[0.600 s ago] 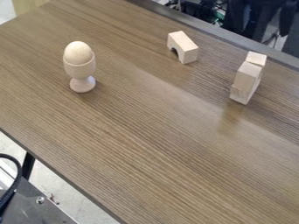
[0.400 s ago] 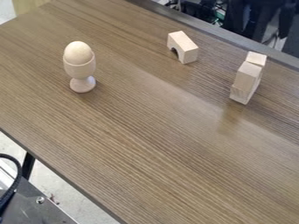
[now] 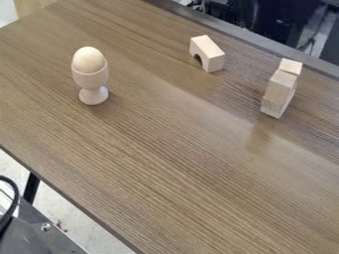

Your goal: Move the arch to the top of the tower

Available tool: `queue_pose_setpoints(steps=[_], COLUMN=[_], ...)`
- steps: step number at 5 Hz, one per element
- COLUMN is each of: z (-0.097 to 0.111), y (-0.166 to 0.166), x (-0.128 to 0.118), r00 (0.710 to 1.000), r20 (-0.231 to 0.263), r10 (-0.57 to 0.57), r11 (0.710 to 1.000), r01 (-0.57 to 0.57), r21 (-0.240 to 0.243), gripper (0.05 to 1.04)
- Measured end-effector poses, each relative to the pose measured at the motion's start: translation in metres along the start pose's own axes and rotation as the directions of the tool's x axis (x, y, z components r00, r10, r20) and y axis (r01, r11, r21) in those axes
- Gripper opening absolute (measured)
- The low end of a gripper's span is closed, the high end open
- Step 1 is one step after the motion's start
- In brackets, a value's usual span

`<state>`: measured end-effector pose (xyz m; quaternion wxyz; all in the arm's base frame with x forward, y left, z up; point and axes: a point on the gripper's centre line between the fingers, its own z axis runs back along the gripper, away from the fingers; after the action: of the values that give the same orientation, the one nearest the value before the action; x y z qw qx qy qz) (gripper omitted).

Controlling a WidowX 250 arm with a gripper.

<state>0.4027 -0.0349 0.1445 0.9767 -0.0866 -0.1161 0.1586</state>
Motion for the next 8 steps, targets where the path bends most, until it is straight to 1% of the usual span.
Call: queue_pose_setpoints(steps=[1,2,3,4,5,6,8], z=[0.003,-0.008,-0.022,-0.04,-0.054,-0.064,-0.077], y=[0.014,0.03,0.043,0.046,0.06,0.065,0.077], x=[0.01,0.021,0.033,0.038,0.044,0.049,0.055], r00=[0.998,0.989,0.98,0.974,0.97,0.968,0.965], r20=[0.007,-0.021,-0.037,-0.084,-0.09,-0.097,-0.094], r10=[0.062,0.145,0.197,0.211,0.226,0.233,0.244], r11=[0.998,0.989,0.978,0.976,0.971,0.969,0.964], r01=[-0.063,-0.144,-0.194,-0.205,-0.217,-0.222,-0.231], r21=[0.014,0.041,0.07,0.073,0.1,0.111,0.135], gripper=[1.0,1.0,1.0,1.0,1.0,1.0,1.0])
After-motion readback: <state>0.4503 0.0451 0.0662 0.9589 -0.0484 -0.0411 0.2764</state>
